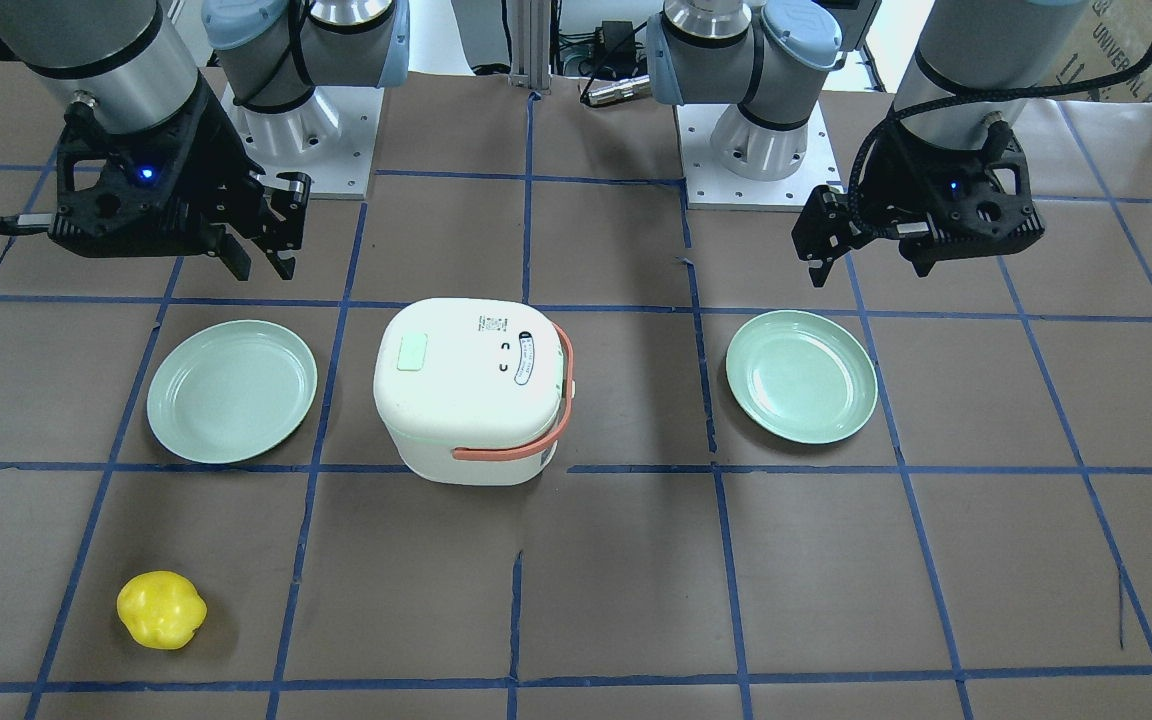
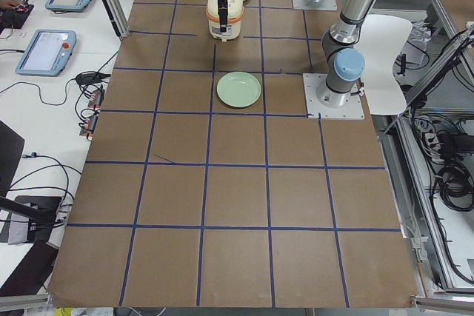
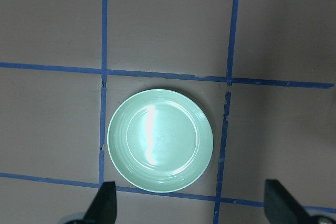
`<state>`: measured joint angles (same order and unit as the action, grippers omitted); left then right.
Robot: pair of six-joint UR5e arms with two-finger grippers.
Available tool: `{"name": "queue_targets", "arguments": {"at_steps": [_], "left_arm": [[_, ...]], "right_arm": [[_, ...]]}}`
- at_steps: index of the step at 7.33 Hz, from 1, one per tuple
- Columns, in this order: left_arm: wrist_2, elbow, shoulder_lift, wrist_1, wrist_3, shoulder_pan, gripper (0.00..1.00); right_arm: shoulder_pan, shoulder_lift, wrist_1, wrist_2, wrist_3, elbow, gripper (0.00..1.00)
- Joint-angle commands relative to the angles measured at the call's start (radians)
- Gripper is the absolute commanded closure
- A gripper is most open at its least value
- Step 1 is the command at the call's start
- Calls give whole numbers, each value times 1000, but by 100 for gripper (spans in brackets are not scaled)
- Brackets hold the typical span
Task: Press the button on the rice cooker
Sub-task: 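Move the right gripper over the rice cooker's green lid button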
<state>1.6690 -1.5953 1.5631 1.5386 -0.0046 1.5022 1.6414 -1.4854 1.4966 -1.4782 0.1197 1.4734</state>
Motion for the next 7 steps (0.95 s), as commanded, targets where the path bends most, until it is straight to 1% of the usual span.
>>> {"name": "queue_targets", "arguments": {"at_steps": [1, 2, 3, 4, 5, 6, 7], "left_arm": [[0, 0, 0, 0, 0, 0, 0], [0, 0, 0, 0, 0, 0, 0], [0, 0, 0, 0, 0, 1, 0], [0, 0, 0, 0, 0, 0, 0], [0, 0, 0, 0, 0, 0, 0], [0, 0, 0, 0, 0, 0, 0], [0, 0, 0, 0, 0, 0, 0]], "right_arm": [[61, 51, 71, 4, 49, 21, 94], [76, 88, 101, 1, 70, 24, 94], [89, 96, 112, 1, 75, 34, 94], [98, 97, 213, -7, 75, 79, 96], [103, 97, 271, -5, 78, 135, 96], [103, 102, 327, -8, 83, 157, 96], [104, 99, 330, -5, 87, 162, 96]]}}
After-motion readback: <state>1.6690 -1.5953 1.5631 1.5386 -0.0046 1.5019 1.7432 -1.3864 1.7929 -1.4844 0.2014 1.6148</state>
